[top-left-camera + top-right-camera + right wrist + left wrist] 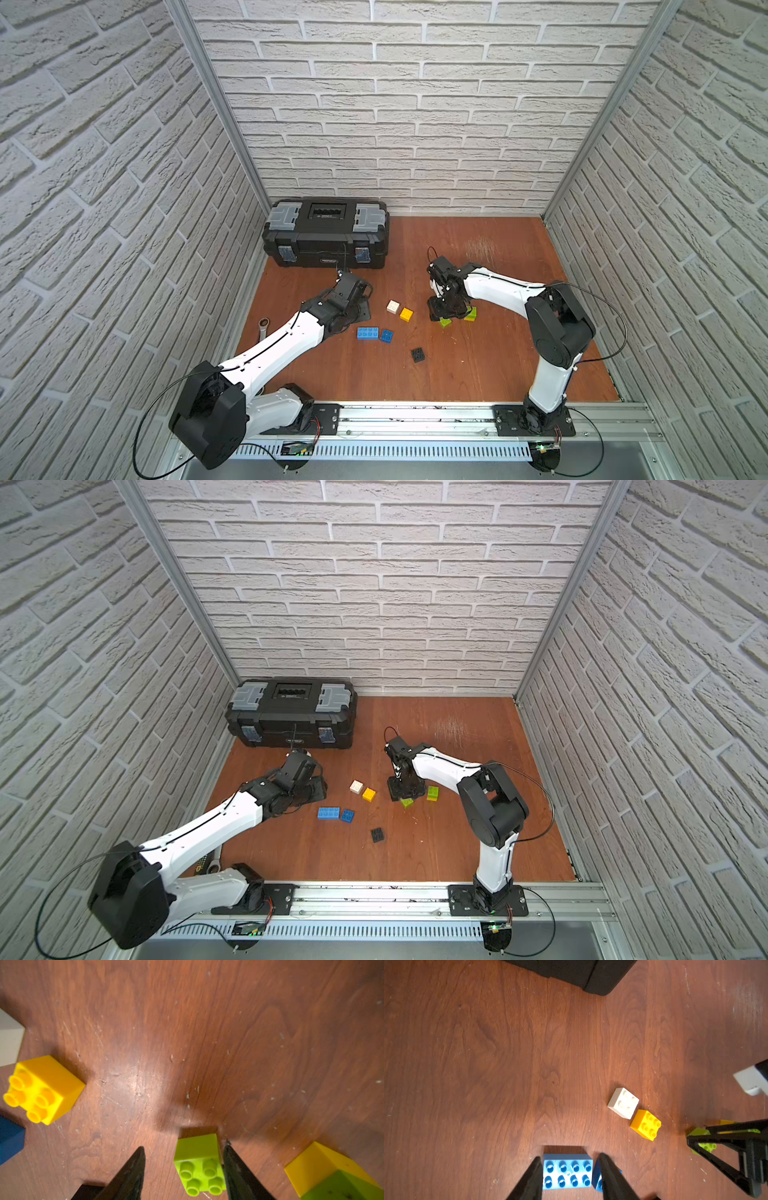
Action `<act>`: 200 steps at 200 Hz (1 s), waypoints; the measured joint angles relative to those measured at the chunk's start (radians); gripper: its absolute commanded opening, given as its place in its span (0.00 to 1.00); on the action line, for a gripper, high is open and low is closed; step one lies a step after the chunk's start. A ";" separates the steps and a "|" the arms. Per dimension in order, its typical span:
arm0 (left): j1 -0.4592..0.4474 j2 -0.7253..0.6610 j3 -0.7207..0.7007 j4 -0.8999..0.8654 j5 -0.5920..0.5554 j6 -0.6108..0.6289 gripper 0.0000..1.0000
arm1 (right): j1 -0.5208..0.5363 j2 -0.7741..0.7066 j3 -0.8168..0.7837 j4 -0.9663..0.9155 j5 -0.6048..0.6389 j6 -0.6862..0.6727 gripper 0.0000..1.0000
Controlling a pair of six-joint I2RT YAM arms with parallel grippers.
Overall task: Assemble the number 4 with lego
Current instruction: Pick up the lego brick from the center of the board.
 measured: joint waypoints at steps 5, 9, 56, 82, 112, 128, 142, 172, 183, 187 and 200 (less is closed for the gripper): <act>0.000 0.002 -0.002 0.000 0.000 -0.001 0.47 | 0.003 0.000 0.000 0.000 0.002 0.001 0.60; 0.000 0.003 -0.003 0.001 0.001 -0.002 0.47 | 0.006 0.000 0.000 0.000 0.003 0.002 0.60; 0.000 0.004 -0.008 0.006 0.005 -0.002 0.47 | 0.032 0.000 0.000 -0.002 0.050 0.019 0.54; 0.000 0.006 -0.008 0.007 0.006 -0.002 0.46 | 0.055 0.000 0.000 -0.017 0.084 0.019 0.53; 0.000 0.015 -0.008 0.010 0.007 -0.002 0.46 | 0.069 0.000 0.000 -0.022 0.105 0.019 0.53; 0.000 0.022 -0.008 0.013 0.007 -0.002 0.46 | 0.071 0.000 0.000 -0.024 0.113 0.019 0.51; 0.000 0.030 -0.008 0.016 0.007 -0.002 0.46 | 0.071 0.000 0.000 -0.025 0.119 0.019 0.48; 0.000 0.041 -0.008 0.018 0.007 -0.002 0.46 | 0.072 0.000 0.000 -0.027 0.124 0.020 0.46; 0.000 0.041 -0.008 0.019 0.007 -0.002 0.46 | 0.072 0.000 0.000 -0.027 0.124 0.020 0.46; 0.000 0.041 -0.008 0.019 0.007 -0.002 0.46 | 0.072 0.000 0.000 -0.027 0.124 0.020 0.46; 0.000 0.044 -0.008 0.021 0.007 -0.002 0.46 | 0.072 0.000 0.000 -0.027 0.124 0.020 0.46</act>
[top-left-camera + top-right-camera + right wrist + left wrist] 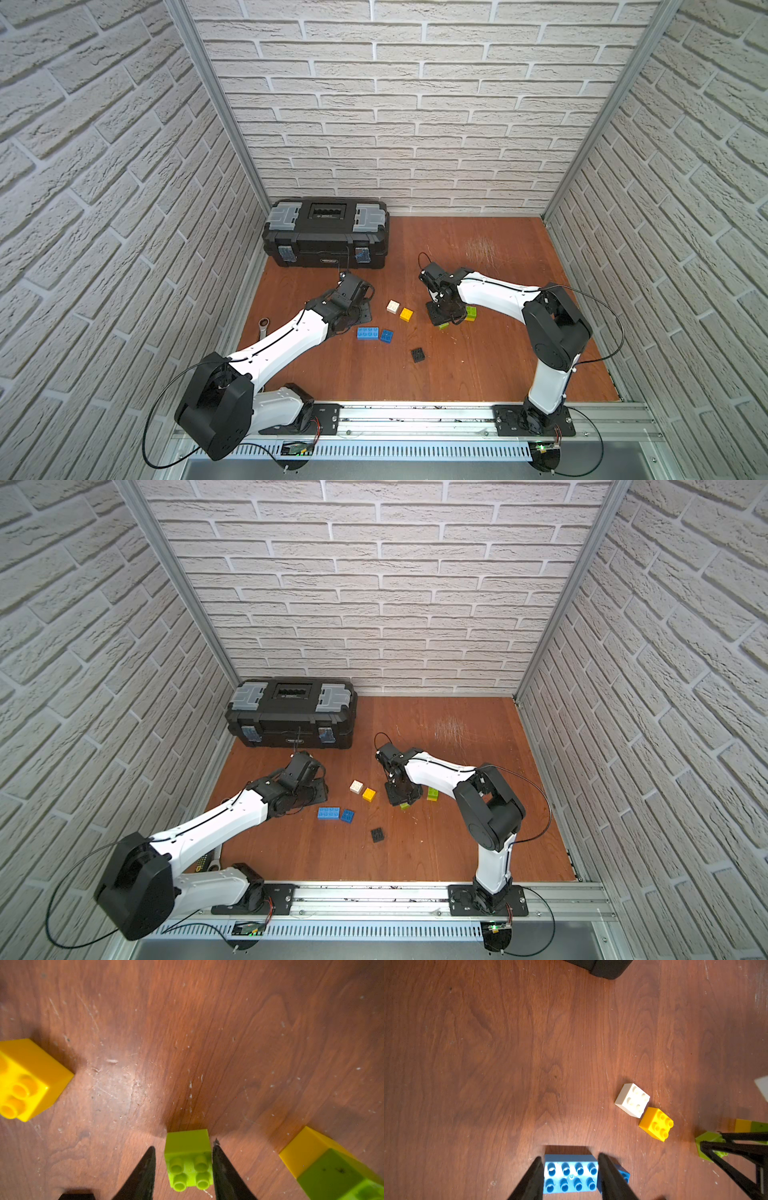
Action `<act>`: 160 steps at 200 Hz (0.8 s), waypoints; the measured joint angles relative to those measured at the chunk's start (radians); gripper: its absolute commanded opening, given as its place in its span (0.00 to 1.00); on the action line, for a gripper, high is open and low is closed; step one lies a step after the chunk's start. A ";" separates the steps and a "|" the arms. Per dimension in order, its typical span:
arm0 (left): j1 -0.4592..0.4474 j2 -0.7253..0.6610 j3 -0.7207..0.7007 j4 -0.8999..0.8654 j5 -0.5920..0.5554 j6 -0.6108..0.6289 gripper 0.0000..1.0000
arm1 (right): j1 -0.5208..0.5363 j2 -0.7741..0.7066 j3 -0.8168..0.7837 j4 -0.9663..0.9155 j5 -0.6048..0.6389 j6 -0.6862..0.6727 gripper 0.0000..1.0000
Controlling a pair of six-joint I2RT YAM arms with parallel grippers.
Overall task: Assemble the number 4 with lego
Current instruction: Pick up the lego brick from the center of the board.
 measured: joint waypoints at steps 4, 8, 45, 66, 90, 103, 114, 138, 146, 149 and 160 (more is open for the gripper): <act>0.000 0.001 0.000 0.000 0.000 0.000 0.46 | 0.000 0.000 0.000 0.000 0.000 0.000 0.46; 0.000 0.003 0.000 0.000 0.000 0.000 0.46 | 0.000 0.000 0.000 0.000 0.000 0.000 0.46; 0.000 0.014 0.000 0.000 0.000 0.000 0.46 | 0.000 0.000 -0.009 0.003 0.000 0.003 0.46; 0.000 0.016 0.000 0.000 0.000 0.000 0.46 | 0.001 0.000 -0.021 0.004 0.000 0.003 0.46; 0.000 0.016 0.000 0.000 0.000 0.000 0.46 | 0.003 0.000 -0.038 0.009 0.000 0.005 0.43; 0.000 0.016 0.000 0.000 0.000 0.000 0.46 | 0.003 0.000 -0.045 0.010 0.002 0.007 0.41; 0.000 0.016 0.000 0.000 0.000 0.000 0.45 | 0.004 0.000 -0.048 0.010 0.004 0.007 0.38; 0.000 0.016 0.000 0.000 0.000 0.000 0.45 | 0.005 0.000 -0.048 0.013 0.010 0.007 0.38; 0.000 0.016 0.000 0.000 0.000 0.000 0.45 | 0.005 0.000 -0.048 0.014 0.013 0.007 0.38; 0.000 0.016 0.000 0.000 0.000 0.000 0.45 | 0.006 0.000 -0.048 0.015 0.014 0.007 0.39; 0.000 0.016 0.000 0.000 0.000 0.000 0.45 | 0.008 0.000 -0.048 0.016 0.019 0.007 0.43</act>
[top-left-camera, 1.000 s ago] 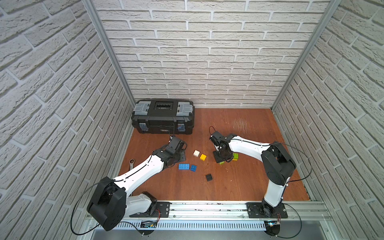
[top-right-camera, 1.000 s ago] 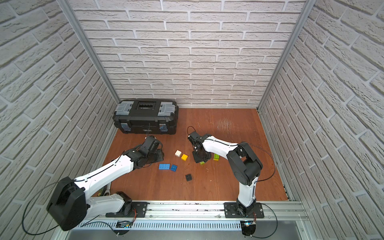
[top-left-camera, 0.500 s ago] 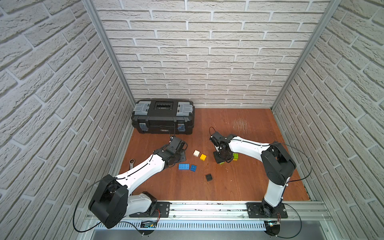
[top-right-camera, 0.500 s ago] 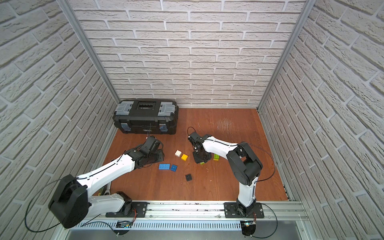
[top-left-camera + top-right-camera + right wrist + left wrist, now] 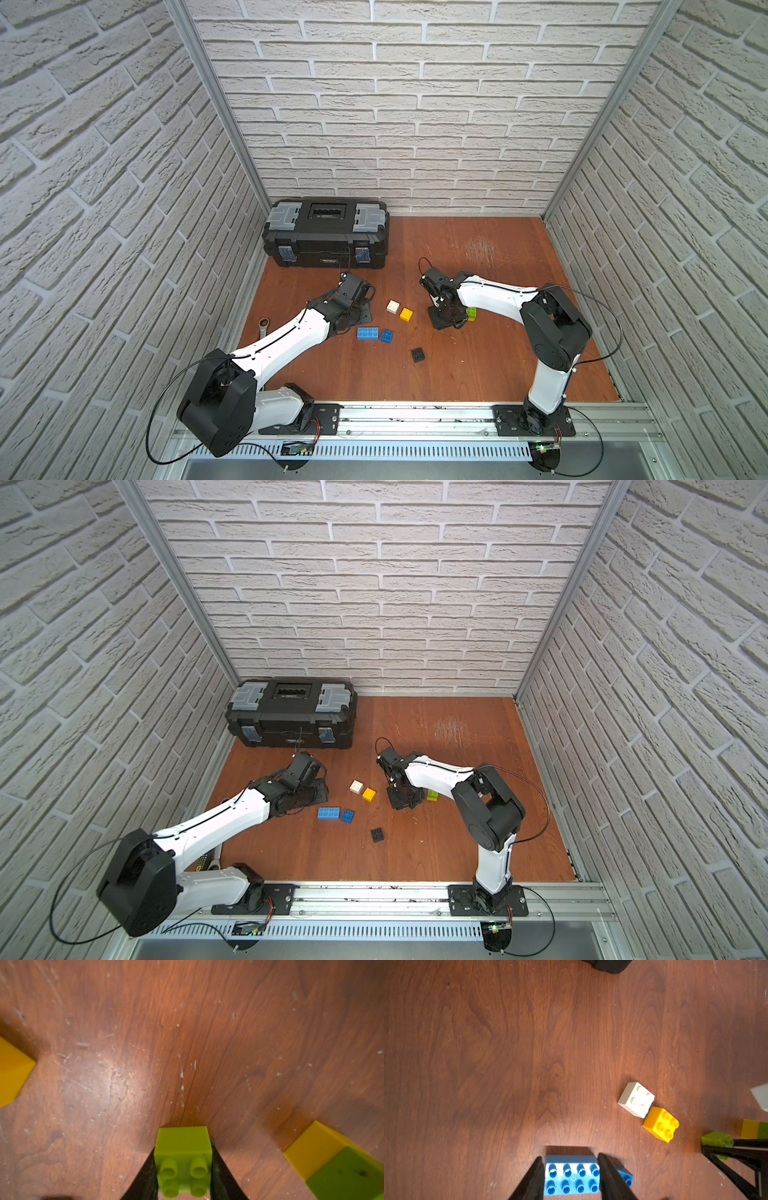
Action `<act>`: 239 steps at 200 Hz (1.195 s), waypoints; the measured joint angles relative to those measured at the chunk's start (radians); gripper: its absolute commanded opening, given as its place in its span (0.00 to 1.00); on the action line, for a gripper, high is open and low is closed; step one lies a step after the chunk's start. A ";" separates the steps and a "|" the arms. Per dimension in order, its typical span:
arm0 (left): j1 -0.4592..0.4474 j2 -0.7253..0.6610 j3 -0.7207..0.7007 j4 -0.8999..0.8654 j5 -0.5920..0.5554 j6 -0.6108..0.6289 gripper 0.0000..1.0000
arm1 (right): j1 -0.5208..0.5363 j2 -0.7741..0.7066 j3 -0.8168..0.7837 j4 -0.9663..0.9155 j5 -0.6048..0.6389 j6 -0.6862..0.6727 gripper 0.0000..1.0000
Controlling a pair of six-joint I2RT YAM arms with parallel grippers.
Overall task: Assemble the number 4 with lego
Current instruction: Pick up the lego brick from the center of the board, then assemble the lego brick with the lego brick.
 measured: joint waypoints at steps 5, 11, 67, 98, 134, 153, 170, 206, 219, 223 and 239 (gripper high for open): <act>0.000 0.000 0.000 0.000 0.000 0.000 0.45 | 0.001 0.000 0.000 0.000 0.002 -0.002 0.43; 0.000 0.000 0.000 0.000 0.000 0.000 0.45 | 0.002 0.000 0.000 0.000 0.005 -0.003 0.44; 0.000 0.000 0.000 0.000 0.000 0.000 0.45 | 0.006 0.000 0.010 -0.001 0.019 -0.004 0.34; -0.001 0.000 0.000 0.000 0.000 0.000 0.45 | 0.010 0.000 0.013 -0.001 0.028 -0.006 0.13; -0.002 -0.009 -0.020 -0.002 -0.012 -0.007 0.43 | 0.038 0.000 0.026 -0.014 0.051 -0.003 0.02; -0.002 -0.033 -0.035 -0.015 -0.032 -0.016 0.43 | 0.070 -0.010 0.036 -0.032 0.066 0.010 0.02; -0.001 -0.073 -0.053 -0.023 -0.053 -0.031 0.43 | 0.116 -0.040 0.046 -0.060 0.084 0.042 0.02; -0.001 -0.147 -0.093 -0.024 -0.068 -0.054 0.41 | 0.278 -0.139 0.074 -0.108 0.121 0.155 0.02; -0.002 -0.157 -0.105 -0.022 -0.066 -0.065 0.40 | 0.352 -0.161 0.079 -0.113 0.129 0.208 0.02; -0.002 -0.158 -0.109 -0.022 -0.064 -0.070 0.40 | 0.376 -0.164 0.080 -0.113 0.131 0.226 0.02; -0.002 -0.159 -0.130 -0.018 -0.051 -0.087 0.40 | 0.447 -0.161 0.080 -0.118 0.135 0.286 0.02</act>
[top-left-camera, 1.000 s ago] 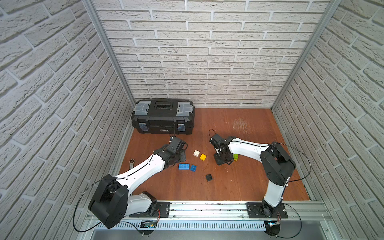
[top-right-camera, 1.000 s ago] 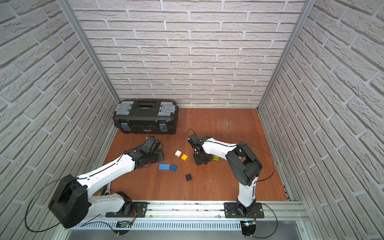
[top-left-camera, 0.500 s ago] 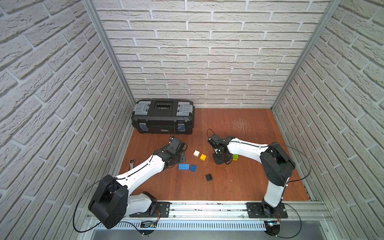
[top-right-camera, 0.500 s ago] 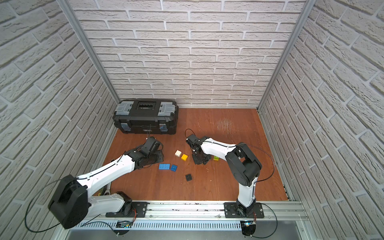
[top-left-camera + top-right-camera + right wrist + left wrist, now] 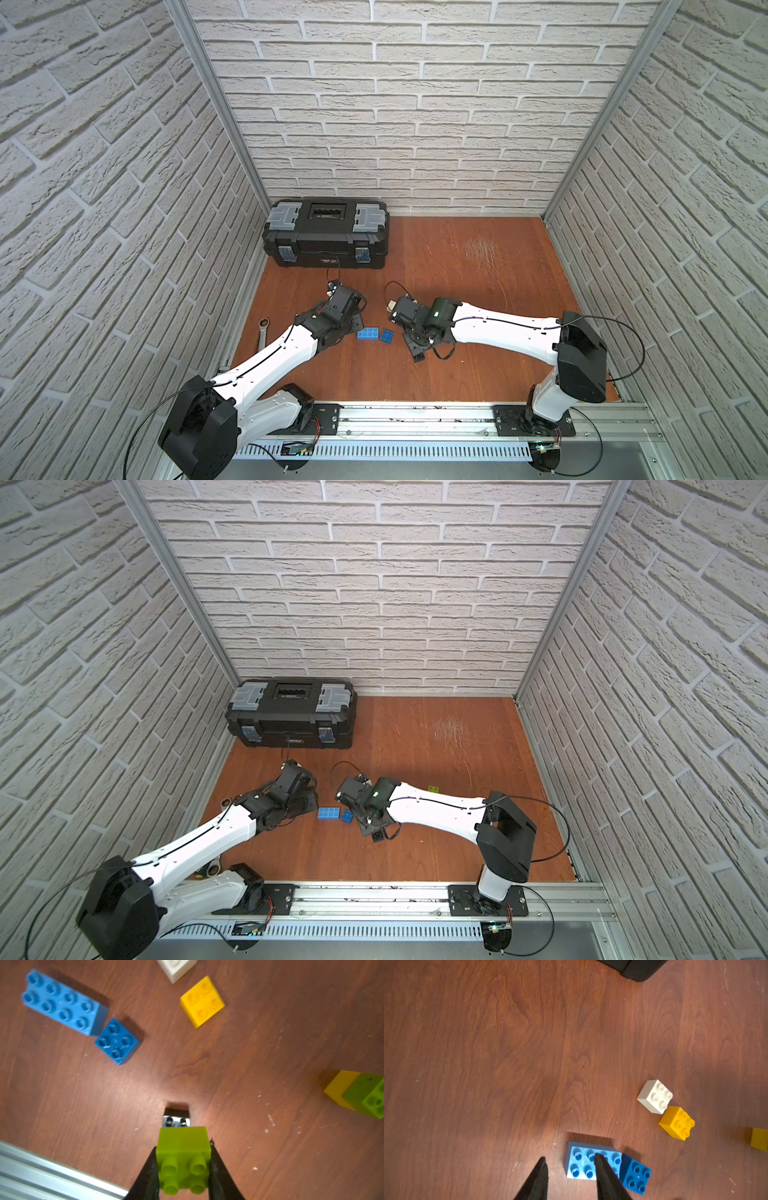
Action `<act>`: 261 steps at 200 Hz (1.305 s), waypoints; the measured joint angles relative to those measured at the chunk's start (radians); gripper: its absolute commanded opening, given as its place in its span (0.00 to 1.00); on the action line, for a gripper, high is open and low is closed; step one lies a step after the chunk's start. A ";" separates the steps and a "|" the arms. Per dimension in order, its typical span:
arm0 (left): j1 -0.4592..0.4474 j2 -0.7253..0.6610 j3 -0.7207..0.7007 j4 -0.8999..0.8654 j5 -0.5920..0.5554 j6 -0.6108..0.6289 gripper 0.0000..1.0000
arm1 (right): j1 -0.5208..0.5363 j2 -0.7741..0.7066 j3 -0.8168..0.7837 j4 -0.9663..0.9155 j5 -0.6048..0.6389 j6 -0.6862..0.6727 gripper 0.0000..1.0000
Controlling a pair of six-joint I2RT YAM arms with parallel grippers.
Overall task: Assemble the number 4 with lego
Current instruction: Assemble the lego brick with the lego brick.
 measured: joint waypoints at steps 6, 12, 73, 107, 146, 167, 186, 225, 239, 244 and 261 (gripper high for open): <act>-0.001 0.000 -0.008 0.001 0.007 -0.008 0.39 | 0.027 0.005 0.000 -0.002 -0.002 0.023 0.02; -0.003 0.000 -0.015 0.000 0.012 -0.012 0.39 | 0.045 0.011 0.000 -0.004 -0.002 0.040 0.02; -0.024 0.007 -0.026 0.015 0.044 -0.035 0.39 | 0.043 0.086 -0.004 -0.025 -0.001 0.130 0.02; -0.027 0.018 -0.026 0.027 0.049 -0.039 0.39 | 0.014 0.088 -0.035 -0.010 -0.017 0.130 0.02; -0.029 0.029 -0.026 0.027 0.052 -0.039 0.40 | -0.009 0.089 -0.047 0.006 -0.048 0.111 0.02; -0.031 0.032 -0.026 0.027 0.052 -0.039 0.40 | -0.016 0.092 -0.047 0.018 -0.061 0.102 0.02; -0.031 0.037 -0.026 0.028 0.052 -0.039 0.40 | -0.025 0.103 -0.047 0.025 -0.074 0.093 0.02; -0.031 0.045 -0.026 0.029 0.052 -0.038 0.40 | -0.031 0.121 -0.037 0.030 -0.082 0.075 0.02; -0.031 0.045 -0.026 0.029 0.051 -0.038 0.40 | -0.031 0.123 -0.037 0.029 -0.081 0.072 0.02; -0.031 0.044 -0.026 0.029 0.051 -0.038 0.40 | -0.031 0.124 -0.037 0.029 -0.081 0.072 0.02; -0.031 0.044 -0.026 0.030 0.051 -0.038 0.40 | -0.033 0.128 -0.035 0.028 -0.084 0.072 0.02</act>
